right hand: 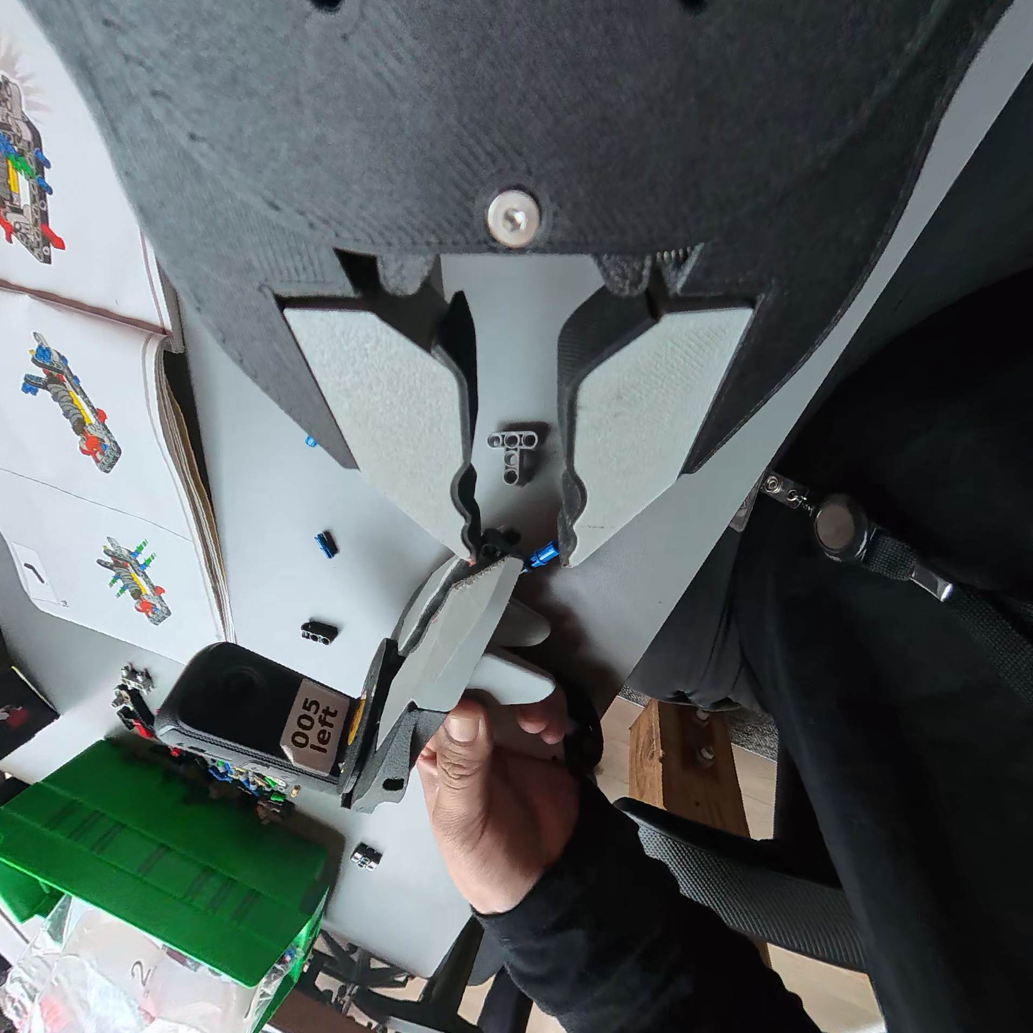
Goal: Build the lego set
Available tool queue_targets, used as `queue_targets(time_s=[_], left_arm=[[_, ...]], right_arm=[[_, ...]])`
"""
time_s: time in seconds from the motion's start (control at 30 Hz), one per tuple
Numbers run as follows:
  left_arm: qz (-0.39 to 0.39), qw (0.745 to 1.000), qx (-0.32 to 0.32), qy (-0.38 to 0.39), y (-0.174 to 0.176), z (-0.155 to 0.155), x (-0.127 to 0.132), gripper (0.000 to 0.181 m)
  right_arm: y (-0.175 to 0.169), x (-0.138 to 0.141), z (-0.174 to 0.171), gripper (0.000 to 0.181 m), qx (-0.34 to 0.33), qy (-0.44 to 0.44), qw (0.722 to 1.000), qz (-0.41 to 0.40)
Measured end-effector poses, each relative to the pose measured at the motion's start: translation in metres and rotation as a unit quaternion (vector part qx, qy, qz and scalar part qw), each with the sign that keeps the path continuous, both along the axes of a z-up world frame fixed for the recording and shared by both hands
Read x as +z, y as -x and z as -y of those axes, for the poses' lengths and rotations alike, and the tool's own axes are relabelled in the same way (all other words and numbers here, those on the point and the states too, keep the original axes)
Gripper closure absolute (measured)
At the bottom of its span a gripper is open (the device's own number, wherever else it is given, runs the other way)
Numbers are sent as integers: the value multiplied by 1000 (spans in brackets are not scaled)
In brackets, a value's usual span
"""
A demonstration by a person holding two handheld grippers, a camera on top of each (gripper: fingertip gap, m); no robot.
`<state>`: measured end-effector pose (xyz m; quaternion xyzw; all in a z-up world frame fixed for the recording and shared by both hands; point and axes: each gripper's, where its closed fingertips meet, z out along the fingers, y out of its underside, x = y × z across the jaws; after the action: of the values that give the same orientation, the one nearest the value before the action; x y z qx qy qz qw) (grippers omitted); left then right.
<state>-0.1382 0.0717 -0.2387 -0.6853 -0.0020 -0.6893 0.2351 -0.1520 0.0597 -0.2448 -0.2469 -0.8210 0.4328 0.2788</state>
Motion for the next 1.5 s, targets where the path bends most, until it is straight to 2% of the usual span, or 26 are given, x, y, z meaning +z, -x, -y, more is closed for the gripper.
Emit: queue_targets(time_s=[0.63,0.73,0.8,0.93,1.1,1.17,1.3,1.5], left_arm=[[5,999,39,20,6,-4,-4,175],[-21,1000,11,13,7,2,-5,175],[-43,999,-10,17,5,5,-9,176],[-56,997,-46,32,2,9,-15,175],[-54,996,-64,23,2,11,-11,175],[-52,995,-82,29,1,16,-12,175],[-58,992,-107,35,-6,22,-15,175],[-61,990,-120,34,-12,20,-16,175]], right_arm=[[7,-4,-2,157,-30,-17,999,-19],[8,-5,1,153,-23,9,1000,-11],[8,-7,2,147,-20,-20,999,-23],[3,-14,9,156,4,-45,999,-23],[0,-10,5,158,3,-66,997,-39],[-1,-11,0,176,-1,-83,996,-40],[-3,-8,2,170,11,-71,997,-31],[-9,-13,8,176,34,-73,997,-19]])
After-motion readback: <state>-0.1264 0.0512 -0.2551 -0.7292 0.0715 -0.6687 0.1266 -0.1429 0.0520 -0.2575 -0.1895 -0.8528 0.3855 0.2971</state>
